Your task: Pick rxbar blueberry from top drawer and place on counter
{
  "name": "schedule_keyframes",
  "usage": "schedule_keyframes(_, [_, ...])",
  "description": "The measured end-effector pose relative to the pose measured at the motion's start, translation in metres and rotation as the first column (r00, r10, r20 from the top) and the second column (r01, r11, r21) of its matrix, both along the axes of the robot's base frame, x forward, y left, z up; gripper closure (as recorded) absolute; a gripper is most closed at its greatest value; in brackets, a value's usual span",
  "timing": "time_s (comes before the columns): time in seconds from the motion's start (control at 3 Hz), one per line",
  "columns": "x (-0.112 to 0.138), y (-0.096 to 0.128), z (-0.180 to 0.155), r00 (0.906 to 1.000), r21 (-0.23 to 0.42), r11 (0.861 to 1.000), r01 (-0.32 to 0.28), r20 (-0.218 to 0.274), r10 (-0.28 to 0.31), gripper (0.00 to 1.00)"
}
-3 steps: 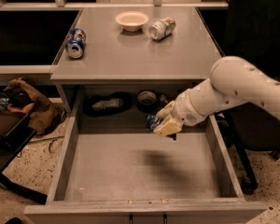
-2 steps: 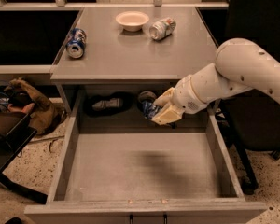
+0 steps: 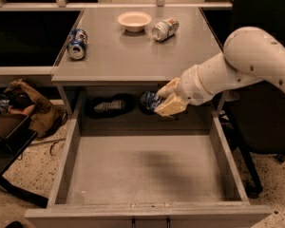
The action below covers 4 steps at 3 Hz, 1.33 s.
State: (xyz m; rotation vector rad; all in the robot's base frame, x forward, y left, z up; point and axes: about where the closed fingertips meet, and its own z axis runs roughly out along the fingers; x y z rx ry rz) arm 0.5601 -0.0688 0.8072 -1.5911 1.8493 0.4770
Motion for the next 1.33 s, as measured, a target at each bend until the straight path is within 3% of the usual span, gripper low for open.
schedule_keyframes(0.33, [0.037,0.011,0.048,0.9929,0.016,0.999,-0.043,0.111,0.041,1.00])
schedule_keyframes(0.67, [0.079,0.027,0.082,0.9737,0.009,0.997,-0.078,0.215,0.074,1.00])
schedule_keyframes(1.0, [0.109,0.042,0.100,0.9521,-0.045,0.995,-0.085,0.291,0.095,1.00])
schedule_keyframes(1.33, [0.149,0.030,0.083,0.9588,-0.086,0.996,-0.026,0.280,0.049,1.00])
